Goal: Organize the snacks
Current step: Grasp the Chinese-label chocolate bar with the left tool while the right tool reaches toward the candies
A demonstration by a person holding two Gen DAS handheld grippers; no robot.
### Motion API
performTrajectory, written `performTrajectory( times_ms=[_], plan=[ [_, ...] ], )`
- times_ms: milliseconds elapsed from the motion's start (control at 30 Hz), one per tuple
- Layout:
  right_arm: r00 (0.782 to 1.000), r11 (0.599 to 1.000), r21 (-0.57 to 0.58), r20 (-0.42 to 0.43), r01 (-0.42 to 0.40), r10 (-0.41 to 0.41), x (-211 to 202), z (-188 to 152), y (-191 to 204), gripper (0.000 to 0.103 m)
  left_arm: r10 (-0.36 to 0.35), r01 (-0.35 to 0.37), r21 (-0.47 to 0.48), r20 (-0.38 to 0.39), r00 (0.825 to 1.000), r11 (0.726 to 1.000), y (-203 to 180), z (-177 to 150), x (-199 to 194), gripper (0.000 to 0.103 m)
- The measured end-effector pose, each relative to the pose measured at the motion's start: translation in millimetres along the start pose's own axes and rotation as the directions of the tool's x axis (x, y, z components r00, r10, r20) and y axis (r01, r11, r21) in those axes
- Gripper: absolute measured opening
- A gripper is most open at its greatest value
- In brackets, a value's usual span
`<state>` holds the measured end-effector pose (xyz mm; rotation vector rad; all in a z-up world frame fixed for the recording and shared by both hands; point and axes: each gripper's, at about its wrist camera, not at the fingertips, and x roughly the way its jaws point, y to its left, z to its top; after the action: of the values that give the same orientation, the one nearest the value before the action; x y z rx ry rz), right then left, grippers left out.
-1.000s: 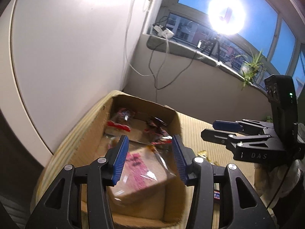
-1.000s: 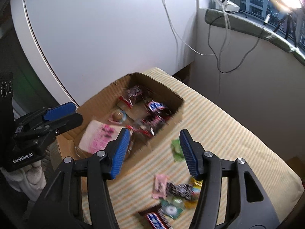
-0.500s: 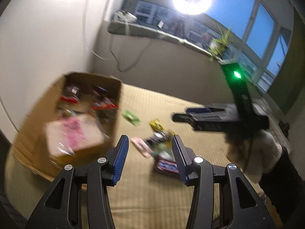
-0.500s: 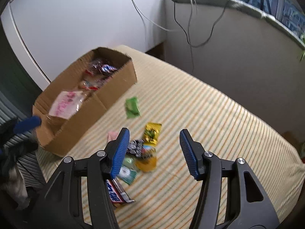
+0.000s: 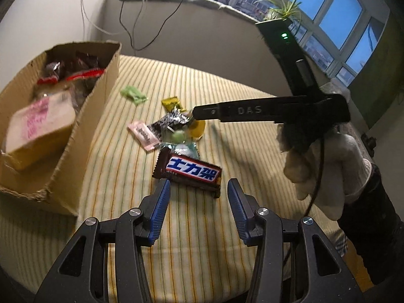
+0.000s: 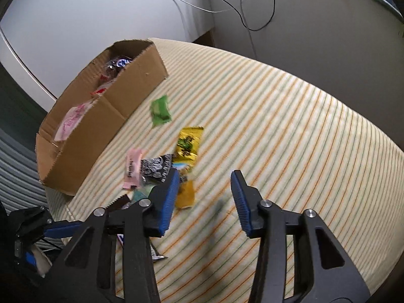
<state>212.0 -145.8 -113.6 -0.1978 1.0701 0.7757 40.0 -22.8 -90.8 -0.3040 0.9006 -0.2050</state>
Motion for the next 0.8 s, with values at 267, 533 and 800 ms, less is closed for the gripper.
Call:
performTrajectory(
  times_ms=[267, 533, 800],
  plan=[
    [1.0, 0.999, -0.038, -0.013, -0.017, 0.017, 11, 2, 11, 0.044, 0.013, -0.013, -0.01, -0.034, 0.999, 1.0, 4, 7, 20, 0.047],
    [1.0, 0.996, -0.093, -0.028, 0.005, -0.007, 23, 3, 24, 0.041, 0.008, -0.008, -0.01, -0.036, 0.999, 1.0, 0, 13, 34, 0.053],
    [0.999, 0.996, -0.088, -0.029, 0.031, -0.033, 18, 0, 11, 0.026, 0.063, -0.062, 0.036, -0.036, 0.997, 0.997, -10, 18, 51, 0.053]
  ],
)
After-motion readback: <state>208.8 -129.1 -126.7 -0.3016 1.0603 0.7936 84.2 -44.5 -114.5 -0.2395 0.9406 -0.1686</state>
